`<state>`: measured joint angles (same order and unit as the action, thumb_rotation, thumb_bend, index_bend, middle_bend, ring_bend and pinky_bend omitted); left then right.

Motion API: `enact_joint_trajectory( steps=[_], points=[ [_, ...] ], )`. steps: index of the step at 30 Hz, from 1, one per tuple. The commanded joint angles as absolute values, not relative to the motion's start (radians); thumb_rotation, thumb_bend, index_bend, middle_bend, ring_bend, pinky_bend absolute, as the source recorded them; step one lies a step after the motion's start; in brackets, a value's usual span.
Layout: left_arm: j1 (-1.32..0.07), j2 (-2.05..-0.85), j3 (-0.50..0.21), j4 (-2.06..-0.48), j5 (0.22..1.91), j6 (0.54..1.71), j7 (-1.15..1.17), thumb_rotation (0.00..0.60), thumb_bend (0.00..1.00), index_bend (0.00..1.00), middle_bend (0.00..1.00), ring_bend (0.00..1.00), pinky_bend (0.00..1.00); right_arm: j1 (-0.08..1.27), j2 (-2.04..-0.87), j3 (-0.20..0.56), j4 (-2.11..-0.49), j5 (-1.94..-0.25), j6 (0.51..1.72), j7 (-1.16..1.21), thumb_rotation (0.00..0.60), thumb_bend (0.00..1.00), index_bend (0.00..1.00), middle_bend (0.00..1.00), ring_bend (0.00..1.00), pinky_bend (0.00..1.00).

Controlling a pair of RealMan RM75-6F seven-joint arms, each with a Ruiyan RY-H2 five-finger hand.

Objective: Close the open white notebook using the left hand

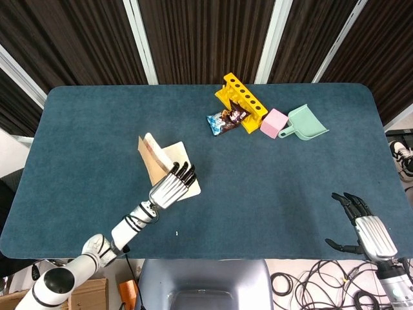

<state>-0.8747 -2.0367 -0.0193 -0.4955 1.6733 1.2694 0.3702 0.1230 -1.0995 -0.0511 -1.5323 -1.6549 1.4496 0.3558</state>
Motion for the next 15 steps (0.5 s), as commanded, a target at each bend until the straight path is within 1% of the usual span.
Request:
enact_joint_trajectory(
  steps=[1, 6, 9, 11, 15],
  points=[
    [-0.902, -2.111, -0.059, -0.424, 1.632, 1.226, 0.323, 0.600, 0.54, 0.31, 0.23, 0.23, 0.38, 0.123, -1.098, -0.051, -1.534, -1.655, 1.449, 0.354, 0.600, 0.00, 0.07, 0.13, 0.03, 0.08],
    [-0.932, -2.181, -0.055, -0.344, 1.623, 1.161, 0.301, 0.600, 0.54, 0.31, 0.22, 0.22, 0.37, 0.122, -1.098, -0.051, -1.536, -1.651, 1.448, 0.352, 0.600, 0.00, 0.07, 0.13, 0.03, 0.08],
    [-0.940, -2.214, -0.059, -0.335, 1.614, 1.156, 0.255, 0.600, 0.54, 0.30, 0.21, 0.22, 0.37, 0.121, -1.101, -0.051, -1.533, -1.648, 1.445, 0.350, 0.600, 0.00, 0.07, 0.13, 0.03, 0.08],
    [-0.941, -2.232, -0.070, -0.350, 1.605, 1.173, 0.198, 0.600, 0.54, 0.29, 0.21, 0.21, 0.37, 0.120, -1.103, -0.051, -1.531, -1.647, 1.445, 0.350, 0.600, 0.00, 0.07, 0.13, 0.03, 0.08],
    [-0.933, -2.233, -0.077, -0.401, 1.611, 1.276, 0.096, 0.600, 0.51, 0.27, 0.20, 0.20, 0.37, 0.121, -1.101, -0.048, -1.531, -1.648, 1.448, 0.352, 0.600, 0.00, 0.07, 0.13, 0.03, 0.08]
  ],
)
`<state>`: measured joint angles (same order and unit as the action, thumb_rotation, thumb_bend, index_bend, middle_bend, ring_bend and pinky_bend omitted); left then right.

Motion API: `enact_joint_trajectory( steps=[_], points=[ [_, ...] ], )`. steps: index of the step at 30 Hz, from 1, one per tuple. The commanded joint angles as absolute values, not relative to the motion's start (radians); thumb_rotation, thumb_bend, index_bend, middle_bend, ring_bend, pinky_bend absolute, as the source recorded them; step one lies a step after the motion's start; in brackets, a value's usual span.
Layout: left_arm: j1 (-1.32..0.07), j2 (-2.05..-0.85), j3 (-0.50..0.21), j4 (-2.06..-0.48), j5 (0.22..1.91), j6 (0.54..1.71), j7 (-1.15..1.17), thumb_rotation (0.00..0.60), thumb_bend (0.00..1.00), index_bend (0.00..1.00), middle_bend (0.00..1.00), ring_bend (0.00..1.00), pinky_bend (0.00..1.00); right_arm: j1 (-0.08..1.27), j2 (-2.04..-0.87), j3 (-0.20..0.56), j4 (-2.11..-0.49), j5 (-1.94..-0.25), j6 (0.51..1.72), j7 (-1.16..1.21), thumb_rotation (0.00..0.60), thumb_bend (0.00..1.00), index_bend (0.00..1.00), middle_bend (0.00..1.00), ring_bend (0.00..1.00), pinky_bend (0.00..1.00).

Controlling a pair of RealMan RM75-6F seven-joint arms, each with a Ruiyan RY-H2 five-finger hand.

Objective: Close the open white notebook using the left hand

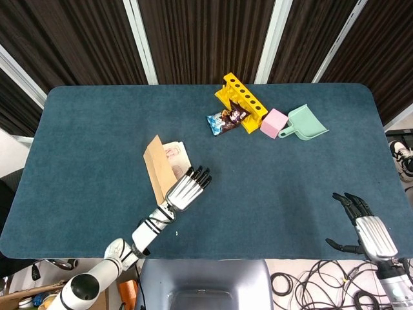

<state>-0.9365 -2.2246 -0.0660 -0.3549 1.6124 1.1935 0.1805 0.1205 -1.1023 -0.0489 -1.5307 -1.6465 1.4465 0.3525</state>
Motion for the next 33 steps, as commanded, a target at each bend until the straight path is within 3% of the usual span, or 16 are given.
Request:
enact_joint_trajectory(
  steps=[1, 4, 8, 11, 16, 17, 18, 20, 21, 23, 27, 33],
  points=[
    [-0.926, -2.225, -0.083, -0.427, 1.608, 1.305, 0.069, 0.600, 0.50, 0.27, 0.20, 0.21, 0.37, 0.121, -1.101, -0.047, -1.531, -1.648, 1.450, 0.352, 0.600, 0.00, 0.07, 0.13, 0.03, 0.08],
    [-0.881, -2.167, -0.096, -0.581, 1.606, 1.413, -0.030, 0.600, 0.49, 0.26, 0.20, 0.23, 0.38, 0.122, -1.100, -0.046, -1.530, -1.649, 1.450, 0.353, 0.600, 0.00, 0.07, 0.13, 0.03, 0.08],
    [-0.793, -2.016, -0.091, -0.899, 1.619, 1.548, -0.051, 0.600, 0.49, 0.24, 0.21, 0.24, 0.40, 0.123, -1.105, -0.045, -1.524, -1.647, 1.446, 0.352, 0.600, 0.00, 0.07, 0.13, 0.03, 0.08],
    [-0.720, -1.849, -0.082, -1.166, 1.587, 1.554, 0.029, 0.600, 0.49, 0.21, 0.21, 0.23, 0.39, 0.126, -1.110, -0.044, -1.521, -1.651, 1.445, 0.349, 0.600, 0.00, 0.07, 0.13, 0.03, 0.08],
    [-0.648, -1.702, -0.104, -1.297, 1.476, 1.503, 0.098, 0.599, 0.49, 0.19, 0.19, 0.21, 0.34, 0.130, -1.113, -0.043, -1.518, -1.652, 1.441, 0.347, 0.600, 0.00, 0.07, 0.13, 0.03, 0.08],
    [-0.641, -1.688, -0.111, -1.301, 1.449, 1.482, 0.098, 0.574, 0.50, 0.18, 0.19, 0.20, 0.33, 0.131, -1.113, -0.043, -1.518, -1.652, 1.440, 0.346, 0.600, 0.00, 0.07, 0.13, 0.03, 0.08],
    [-0.634, -1.673, -0.123, -1.307, 1.407, 1.444, 0.093, 0.474, 0.51, 0.17, 0.19, 0.19, 0.31, 0.133, -1.113, -0.042, -1.518, -1.652, 1.438, 0.344, 0.600, 0.00, 0.07, 0.13, 0.03, 0.08],
    [-0.632, -1.651, -0.143, -1.321, 1.342, 1.375, 0.080, 0.202, 0.52, 0.14, 0.18, 0.16, 0.26, 0.136, -1.114, -0.042, -1.520, -1.654, 1.434, 0.343, 0.600, 0.00, 0.07, 0.13, 0.03, 0.08],
    [-0.634, -1.638, -0.156, -1.332, 1.301, 1.328, 0.071, 0.112, 0.52, 0.13, 0.17, 0.15, 0.24, 0.138, -1.114, -0.042, -1.522, -1.655, 1.432, 0.341, 0.600, 0.00, 0.07, 0.13, 0.03, 0.08],
    [-0.640, -1.620, -0.174, -1.350, 1.243, 1.251, 0.052, 0.015, 0.50, 0.12, 0.17, 0.13, 0.20, 0.140, -1.113, -0.041, -1.524, -1.655, 1.430, 0.336, 0.600, 0.00, 0.07, 0.13, 0.03, 0.08],
    [-0.668, -1.602, -0.199, -1.351, 1.127, 1.101, 0.083, 0.000, 0.45, 0.11, 0.15, 0.10, 0.16, 0.141, -1.111, -0.041, -1.531, -1.651, 1.427, 0.332, 0.600, 0.00, 0.07, 0.13, 0.03, 0.08],
    [-0.697, -1.635, -0.199, -1.315, 1.067, 1.022, 0.164, 0.000, 0.42, 0.10, 0.14, 0.09, 0.14, 0.137, -1.107, -0.043, -1.534, -1.646, 1.427, 0.328, 0.600, 0.00, 0.07, 0.13, 0.03, 0.08]
  ],
)
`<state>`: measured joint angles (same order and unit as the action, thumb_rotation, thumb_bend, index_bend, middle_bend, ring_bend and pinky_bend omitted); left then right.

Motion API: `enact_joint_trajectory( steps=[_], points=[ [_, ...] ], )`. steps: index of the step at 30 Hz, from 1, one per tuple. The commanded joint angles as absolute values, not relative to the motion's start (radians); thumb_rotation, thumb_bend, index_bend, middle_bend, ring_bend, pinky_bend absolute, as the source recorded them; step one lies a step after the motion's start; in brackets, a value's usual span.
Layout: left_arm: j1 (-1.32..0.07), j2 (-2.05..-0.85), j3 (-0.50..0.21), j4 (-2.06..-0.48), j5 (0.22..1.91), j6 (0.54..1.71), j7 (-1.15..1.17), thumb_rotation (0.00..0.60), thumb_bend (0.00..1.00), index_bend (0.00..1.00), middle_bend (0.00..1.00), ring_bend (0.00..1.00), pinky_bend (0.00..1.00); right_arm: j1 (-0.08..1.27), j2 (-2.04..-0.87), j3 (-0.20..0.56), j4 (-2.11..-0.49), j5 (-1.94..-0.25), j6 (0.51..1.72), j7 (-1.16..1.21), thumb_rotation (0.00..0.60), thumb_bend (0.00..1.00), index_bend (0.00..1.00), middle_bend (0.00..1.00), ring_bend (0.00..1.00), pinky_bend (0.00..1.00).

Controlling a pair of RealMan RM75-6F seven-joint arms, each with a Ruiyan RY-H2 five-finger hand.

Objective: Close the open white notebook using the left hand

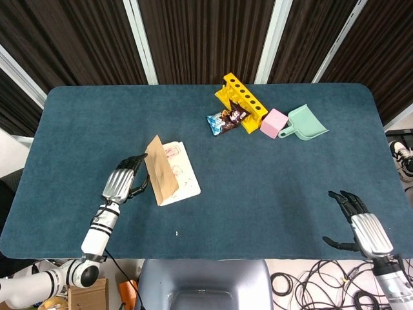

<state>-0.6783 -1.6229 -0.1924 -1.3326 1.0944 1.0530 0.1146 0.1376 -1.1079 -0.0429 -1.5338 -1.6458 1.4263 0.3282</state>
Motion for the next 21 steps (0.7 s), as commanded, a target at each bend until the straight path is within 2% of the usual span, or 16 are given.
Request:
enact_joint_trajectory(
  steps=[1, 21],
  points=[
    [-0.701, -1.642, -0.198, -1.309, 1.066, 1.019, 0.177, 0.000, 0.42, 0.10, 0.14, 0.09, 0.14, 0.137, -1.107, -0.043, -1.535, -1.646, 1.428, 0.328, 0.600, 0.00, 0.07, 0.13, 0.03, 0.08],
    [-0.815, -1.833, -0.205, -1.140, 0.970, 0.918, 0.435, 0.000, 0.42, 0.10, 0.14, 0.08, 0.12, 0.125, -1.111, -0.049, -1.516, -1.642, 1.439, 0.347, 0.600, 0.00, 0.07, 0.13, 0.03, 0.08]
  ],
)
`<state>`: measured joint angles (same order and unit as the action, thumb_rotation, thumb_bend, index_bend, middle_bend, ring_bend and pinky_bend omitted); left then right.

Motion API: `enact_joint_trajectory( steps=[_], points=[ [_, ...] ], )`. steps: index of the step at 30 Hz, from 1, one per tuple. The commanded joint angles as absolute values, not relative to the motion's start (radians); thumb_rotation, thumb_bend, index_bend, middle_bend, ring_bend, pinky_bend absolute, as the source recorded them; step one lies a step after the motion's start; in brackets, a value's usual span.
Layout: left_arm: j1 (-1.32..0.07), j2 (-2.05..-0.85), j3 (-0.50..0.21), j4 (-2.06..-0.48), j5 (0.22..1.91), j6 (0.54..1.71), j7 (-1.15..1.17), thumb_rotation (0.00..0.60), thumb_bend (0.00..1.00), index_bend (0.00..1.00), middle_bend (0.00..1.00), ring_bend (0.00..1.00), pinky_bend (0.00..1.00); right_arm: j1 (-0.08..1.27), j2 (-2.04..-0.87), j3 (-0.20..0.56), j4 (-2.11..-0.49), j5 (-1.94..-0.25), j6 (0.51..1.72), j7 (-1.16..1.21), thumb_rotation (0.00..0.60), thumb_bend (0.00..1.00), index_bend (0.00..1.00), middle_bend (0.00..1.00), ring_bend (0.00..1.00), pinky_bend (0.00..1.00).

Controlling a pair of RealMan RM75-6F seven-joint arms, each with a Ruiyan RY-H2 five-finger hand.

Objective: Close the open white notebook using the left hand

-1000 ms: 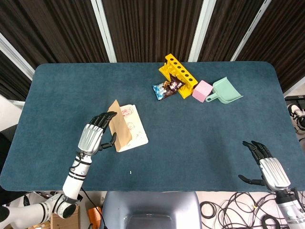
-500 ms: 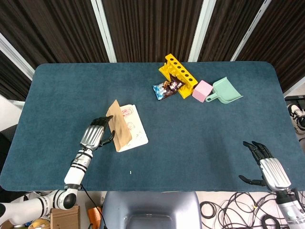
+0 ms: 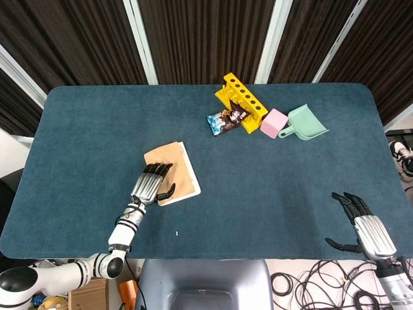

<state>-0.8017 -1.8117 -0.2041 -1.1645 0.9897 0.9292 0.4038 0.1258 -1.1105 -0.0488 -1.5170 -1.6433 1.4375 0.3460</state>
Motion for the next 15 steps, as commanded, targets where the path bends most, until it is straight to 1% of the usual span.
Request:
enact_joint_trajectory(
  steps=[1, 11, 15],
  points=[
    [-0.817, -1.838, -0.206, -1.133, 0.964, 0.916, 0.444, 0.000, 0.41, 0.10, 0.14, 0.08, 0.12, 0.123, -1.110, -0.049, -1.515, -1.642, 1.440, 0.348, 0.600, 0.00, 0.07, 0.13, 0.03, 0.08],
    [-0.838, -1.893, -0.211, -1.063, 0.927, 0.879, 0.485, 0.000, 0.42, 0.09, 0.13, 0.07, 0.12, 0.120, -1.112, -0.048, -1.512, -1.640, 1.443, 0.352, 0.600, 0.00, 0.07, 0.13, 0.03, 0.08],
    [-0.841, -1.901, -0.216, -1.059, 0.926, 0.869, 0.478, 0.000, 0.42, 0.08, 0.13, 0.07, 0.12, 0.119, -1.112, -0.048, -1.512, -1.639, 1.443, 0.353, 0.600, 0.00, 0.07, 0.13, 0.03, 0.08]
  ],
)
